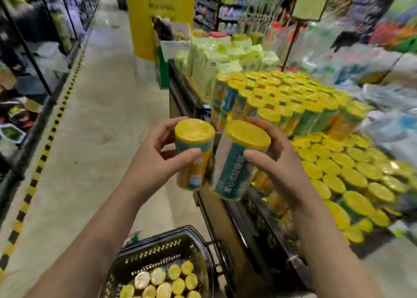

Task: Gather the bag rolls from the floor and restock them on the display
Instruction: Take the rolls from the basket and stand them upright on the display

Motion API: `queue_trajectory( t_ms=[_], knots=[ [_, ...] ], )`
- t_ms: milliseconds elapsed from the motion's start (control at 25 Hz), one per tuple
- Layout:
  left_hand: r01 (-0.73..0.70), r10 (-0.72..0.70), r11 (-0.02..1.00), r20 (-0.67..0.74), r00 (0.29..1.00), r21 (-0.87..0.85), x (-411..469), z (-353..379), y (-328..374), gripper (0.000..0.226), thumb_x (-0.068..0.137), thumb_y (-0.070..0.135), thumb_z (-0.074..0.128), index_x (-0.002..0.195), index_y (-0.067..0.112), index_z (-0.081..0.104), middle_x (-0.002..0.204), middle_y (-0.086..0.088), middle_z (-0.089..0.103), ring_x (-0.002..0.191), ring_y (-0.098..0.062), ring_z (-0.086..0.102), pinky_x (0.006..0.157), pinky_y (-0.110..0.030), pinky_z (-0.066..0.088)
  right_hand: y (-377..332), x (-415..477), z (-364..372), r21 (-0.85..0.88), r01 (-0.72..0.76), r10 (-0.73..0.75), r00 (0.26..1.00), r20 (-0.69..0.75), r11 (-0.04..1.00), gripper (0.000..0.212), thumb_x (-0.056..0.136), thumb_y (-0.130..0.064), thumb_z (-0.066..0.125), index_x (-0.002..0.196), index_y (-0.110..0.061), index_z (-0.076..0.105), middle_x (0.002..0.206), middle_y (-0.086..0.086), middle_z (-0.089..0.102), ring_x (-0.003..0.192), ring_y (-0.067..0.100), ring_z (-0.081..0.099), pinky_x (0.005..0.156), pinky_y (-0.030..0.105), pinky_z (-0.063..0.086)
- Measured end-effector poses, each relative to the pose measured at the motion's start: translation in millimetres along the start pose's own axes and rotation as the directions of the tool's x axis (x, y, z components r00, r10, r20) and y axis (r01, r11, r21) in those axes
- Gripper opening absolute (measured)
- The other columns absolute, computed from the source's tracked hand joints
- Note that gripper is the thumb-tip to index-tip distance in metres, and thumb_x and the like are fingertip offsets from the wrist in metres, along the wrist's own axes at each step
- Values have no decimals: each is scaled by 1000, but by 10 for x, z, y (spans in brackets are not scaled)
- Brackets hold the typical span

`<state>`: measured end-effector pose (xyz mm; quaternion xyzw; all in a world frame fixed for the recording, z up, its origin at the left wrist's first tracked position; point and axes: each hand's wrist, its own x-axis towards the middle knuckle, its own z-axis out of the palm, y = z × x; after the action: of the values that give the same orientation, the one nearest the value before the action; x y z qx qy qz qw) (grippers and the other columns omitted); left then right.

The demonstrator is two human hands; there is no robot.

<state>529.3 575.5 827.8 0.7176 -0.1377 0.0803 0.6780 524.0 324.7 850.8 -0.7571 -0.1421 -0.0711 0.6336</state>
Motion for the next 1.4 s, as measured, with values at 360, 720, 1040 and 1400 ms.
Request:
queue_trajectory(
  t_ms=[360,720,1040,1400],
  knots=[
    [-5,4,1000,67,998,19,282,1186,143,68,71,38,83,133,36,57,120,18,67,114,1,61,83,-15,53,122,-110,-1131,68,42,-35,994,-99,997,78,67,-38,82,139,-26,55,133,-3,66,122,19,63,96,35,56],
    [99,-78,988,-173,982,115,416,2818,111,67,70,28,87,132,26,60,121,9,69,117,-6,62,92,-35,58,774,170,-2727,54,75,-80,992,96,996,78,64,-52,85,136,-40,57,134,-14,63,123,7,60,102,45,53],
    [154,-107,973,-256,961,171,387,3140,250,68,68,32,90,129,35,60,123,13,67,121,-8,61,98,-42,56,759,268,-3055,89,93,-110,969,220,992,76,67,-43,88,135,-43,55,125,-26,63,118,-3,60,91,24,53],
    [253,-180,927,-264,948,277,990,3066,-208,69,79,27,85,139,33,51,130,18,60,123,-2,54,103,-37,52,727,242,-3196,-13,95,-91,982,168,995,76,67,-50,87,134,-54,51,132,-27,58,119,-3,57,90,25,51]
  ],
)
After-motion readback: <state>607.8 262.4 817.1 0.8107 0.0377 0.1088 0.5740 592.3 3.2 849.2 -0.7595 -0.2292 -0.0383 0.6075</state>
